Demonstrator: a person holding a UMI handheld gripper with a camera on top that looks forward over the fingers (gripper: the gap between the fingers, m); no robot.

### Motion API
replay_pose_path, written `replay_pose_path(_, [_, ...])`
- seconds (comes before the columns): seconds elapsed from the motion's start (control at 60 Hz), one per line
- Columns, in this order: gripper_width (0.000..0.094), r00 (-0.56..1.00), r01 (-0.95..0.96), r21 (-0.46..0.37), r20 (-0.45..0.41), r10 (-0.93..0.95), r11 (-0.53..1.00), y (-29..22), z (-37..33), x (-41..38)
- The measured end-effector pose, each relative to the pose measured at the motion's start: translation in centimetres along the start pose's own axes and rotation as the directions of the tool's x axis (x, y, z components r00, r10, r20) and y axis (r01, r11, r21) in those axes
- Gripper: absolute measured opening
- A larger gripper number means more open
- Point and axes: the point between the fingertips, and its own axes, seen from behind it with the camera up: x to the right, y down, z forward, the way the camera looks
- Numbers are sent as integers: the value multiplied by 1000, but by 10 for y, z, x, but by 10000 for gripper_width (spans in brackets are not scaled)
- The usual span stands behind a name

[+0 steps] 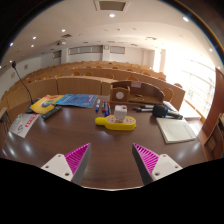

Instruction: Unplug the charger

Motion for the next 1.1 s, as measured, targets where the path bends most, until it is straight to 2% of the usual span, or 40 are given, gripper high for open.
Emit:
replay_pose_path(0.15, [839, 997, -71, 77, -8, 71, 995, -53, 78, 30])
replay_pose_path(0.35, [801, 995, -96, 88, -15, 97, 992, -86, 165, 38])
replay_pose_path(0.45, [657, 995, -100, 83, -9, 101, 991, -88, 191, 37])
replay_pose_path(0.533, [374, 995, -94, 82, -18, 96, 992, -87, 204, 37])
replay_pose_path(0.583, [367, 995, -97, 96, -19, 99, 991, -89, 204, 37])
replay_pose_path(0.733, [260, 995, -98, 101, -20, 101, 990, -91, 203, 37])
replay_pose_path(0.817, [250, 993, -118, 111, -13, 120, 987, -95, 200, 39])
replay_pose_path(0.85, [251, 994, -108, 191, -15, 113, 976, -116, 185, 42])
replay_pose_path(0.9, [248, 997, 9, 378, -78, 22, 926, -183, 143, 52])
replay_pose_path(0.933, [247, 997, 31, 432, -78, 3, 901, -222, 122, 52])
replay_pose_path(1.0, [250, 997, -77, 483, 42, 64, 872, -267, 86, 40])
replay_pose_path(1.1, [247, 995, -91, 526, 18, 96, 846, -304, 64, 83])
